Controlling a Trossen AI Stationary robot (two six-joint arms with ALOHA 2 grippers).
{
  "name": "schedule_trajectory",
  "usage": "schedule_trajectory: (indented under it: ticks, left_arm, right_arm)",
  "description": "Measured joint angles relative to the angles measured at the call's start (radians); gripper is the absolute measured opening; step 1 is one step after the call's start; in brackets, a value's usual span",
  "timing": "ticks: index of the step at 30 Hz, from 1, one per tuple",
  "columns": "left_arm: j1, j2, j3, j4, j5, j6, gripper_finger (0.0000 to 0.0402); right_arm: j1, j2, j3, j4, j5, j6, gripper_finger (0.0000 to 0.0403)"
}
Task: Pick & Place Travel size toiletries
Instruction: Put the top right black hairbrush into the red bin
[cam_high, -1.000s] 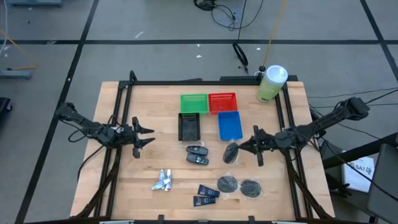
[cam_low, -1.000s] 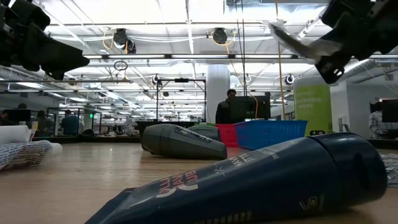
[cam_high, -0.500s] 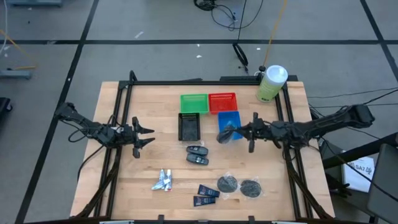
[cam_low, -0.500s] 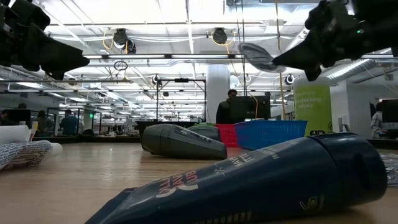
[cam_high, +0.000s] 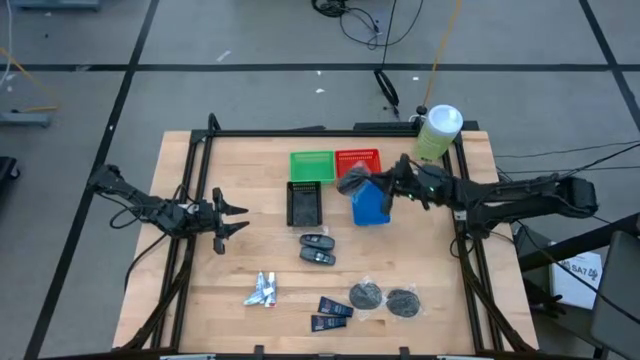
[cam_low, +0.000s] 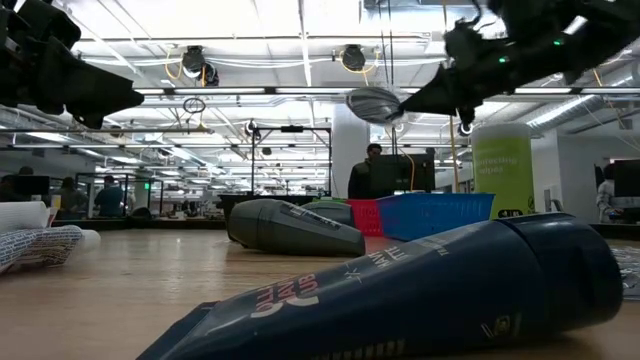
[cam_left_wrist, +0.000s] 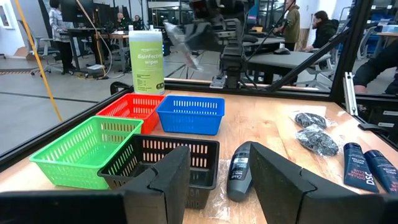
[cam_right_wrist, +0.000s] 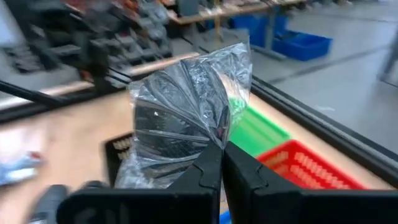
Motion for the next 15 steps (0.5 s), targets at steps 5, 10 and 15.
schedule_trajectory:
  ticks: [5, 10, 15]
  left_arm:
    - [0.000, 0.000, 0.000, 0.000, 0.000, 0.000, 0.0163]
    - [0.000, 0.000, 0.000, 0.000, 0.000, 0.000, 0.0164]
    - [0.000, 0.000, 0.000, 0.000, 0.000, 0.004, 0.0163]
  right_arm:
    - [-0.077, 0.066, 0.118, -0.162, 0.001, -0.006, 0.0000]
    - [-0.139, 0.133, 0.168, -0.192, -0.001, -0.013, 0.0000]
    - [-0.199, 0.208, 0.170, -0.183, 0.000, -0.013, 0.0000]
